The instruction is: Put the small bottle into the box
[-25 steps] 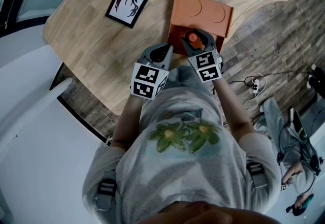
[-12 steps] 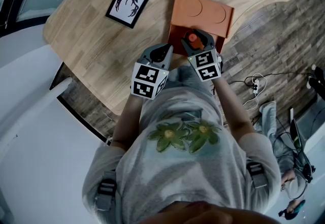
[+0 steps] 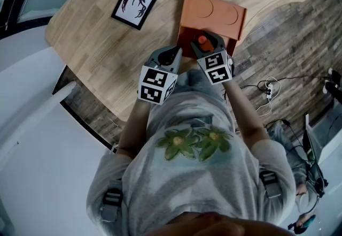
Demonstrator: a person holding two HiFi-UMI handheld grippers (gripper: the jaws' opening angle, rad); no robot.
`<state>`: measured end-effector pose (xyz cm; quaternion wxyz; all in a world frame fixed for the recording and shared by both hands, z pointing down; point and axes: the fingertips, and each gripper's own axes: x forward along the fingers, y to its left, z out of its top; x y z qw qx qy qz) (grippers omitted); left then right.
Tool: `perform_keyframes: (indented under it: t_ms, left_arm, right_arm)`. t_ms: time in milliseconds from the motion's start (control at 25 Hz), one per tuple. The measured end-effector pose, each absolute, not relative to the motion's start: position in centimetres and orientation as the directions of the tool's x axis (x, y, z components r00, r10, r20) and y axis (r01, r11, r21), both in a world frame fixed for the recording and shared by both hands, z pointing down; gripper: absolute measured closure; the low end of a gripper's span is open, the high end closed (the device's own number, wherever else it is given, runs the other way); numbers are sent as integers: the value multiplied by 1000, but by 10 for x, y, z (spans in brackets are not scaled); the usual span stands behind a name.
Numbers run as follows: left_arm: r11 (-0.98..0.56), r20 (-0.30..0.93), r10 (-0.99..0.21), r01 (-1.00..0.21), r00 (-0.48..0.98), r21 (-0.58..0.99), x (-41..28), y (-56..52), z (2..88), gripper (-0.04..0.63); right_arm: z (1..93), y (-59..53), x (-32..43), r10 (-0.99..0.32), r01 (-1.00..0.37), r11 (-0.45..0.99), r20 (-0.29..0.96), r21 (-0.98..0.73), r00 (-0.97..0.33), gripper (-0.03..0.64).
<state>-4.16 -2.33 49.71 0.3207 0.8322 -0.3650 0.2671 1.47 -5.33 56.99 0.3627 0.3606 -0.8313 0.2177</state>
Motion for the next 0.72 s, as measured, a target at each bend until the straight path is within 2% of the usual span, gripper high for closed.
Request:
perform_keyframes:
  t_ms: [720]
  left_arm:
    - [-523, 685, -431, -781, 588, 341, -43, -24, 500, 588]
  right_arm:
    - [580, -51, 13, -413, -751, 651, 778, -111, -474, 393]
